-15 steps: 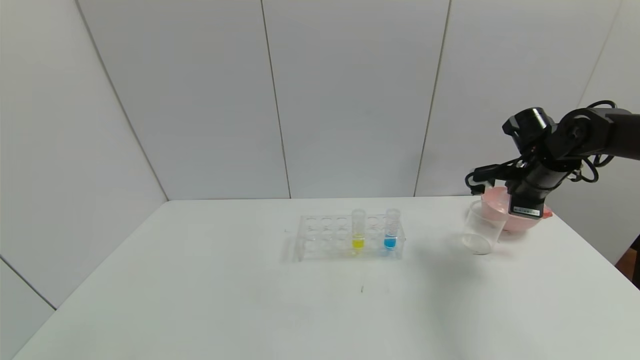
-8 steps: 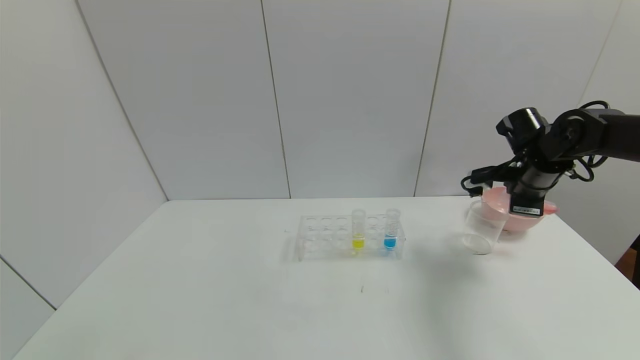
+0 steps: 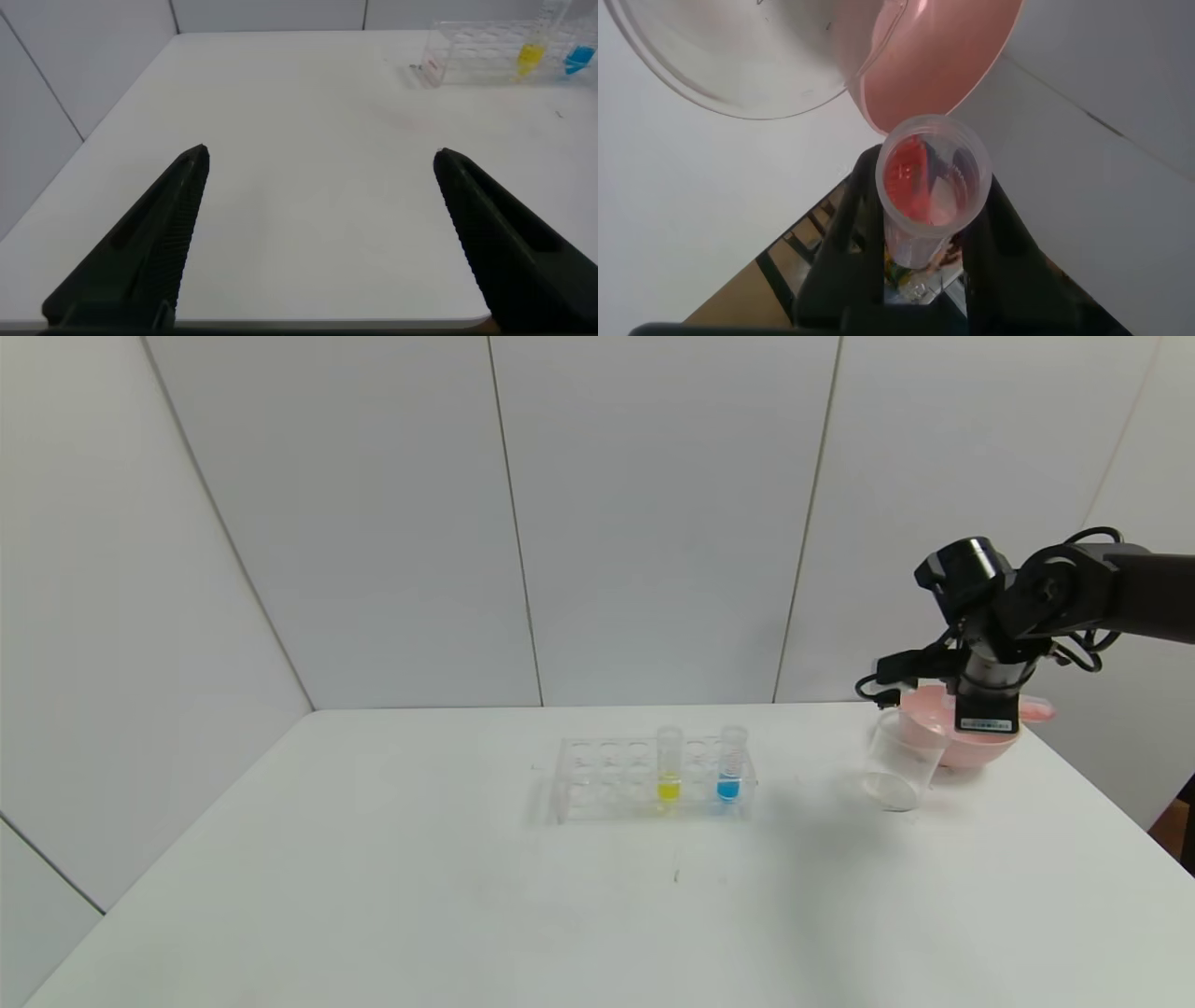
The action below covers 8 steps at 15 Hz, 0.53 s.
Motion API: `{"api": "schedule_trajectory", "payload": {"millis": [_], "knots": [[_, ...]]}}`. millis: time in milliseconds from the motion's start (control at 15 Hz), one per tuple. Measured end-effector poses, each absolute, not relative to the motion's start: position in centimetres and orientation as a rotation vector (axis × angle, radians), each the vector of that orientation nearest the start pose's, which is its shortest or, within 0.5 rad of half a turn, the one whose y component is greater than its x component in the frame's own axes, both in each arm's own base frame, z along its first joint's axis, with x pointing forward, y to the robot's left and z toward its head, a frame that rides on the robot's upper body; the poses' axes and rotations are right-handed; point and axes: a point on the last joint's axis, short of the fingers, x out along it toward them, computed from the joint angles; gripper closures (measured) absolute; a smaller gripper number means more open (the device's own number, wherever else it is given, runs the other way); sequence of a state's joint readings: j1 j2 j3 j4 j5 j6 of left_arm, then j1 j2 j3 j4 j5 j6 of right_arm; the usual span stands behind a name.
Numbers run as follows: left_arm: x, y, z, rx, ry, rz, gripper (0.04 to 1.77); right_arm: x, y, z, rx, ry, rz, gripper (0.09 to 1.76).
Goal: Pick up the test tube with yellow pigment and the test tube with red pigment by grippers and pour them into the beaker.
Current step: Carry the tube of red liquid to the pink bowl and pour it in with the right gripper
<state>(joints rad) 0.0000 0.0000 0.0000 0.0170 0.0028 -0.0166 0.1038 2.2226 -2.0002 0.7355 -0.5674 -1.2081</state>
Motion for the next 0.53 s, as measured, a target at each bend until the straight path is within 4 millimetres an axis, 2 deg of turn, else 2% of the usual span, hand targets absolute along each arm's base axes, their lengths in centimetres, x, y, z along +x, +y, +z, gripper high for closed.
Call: {"api": "schedule_trajectory", "payload": {"millis": [533], "knots": [[-2.28,0.01,7.38,-0.017,0.017,0.003,0.09,42.96,4.02,19.04,-1.507,1.094,0.14,1.32]]}}
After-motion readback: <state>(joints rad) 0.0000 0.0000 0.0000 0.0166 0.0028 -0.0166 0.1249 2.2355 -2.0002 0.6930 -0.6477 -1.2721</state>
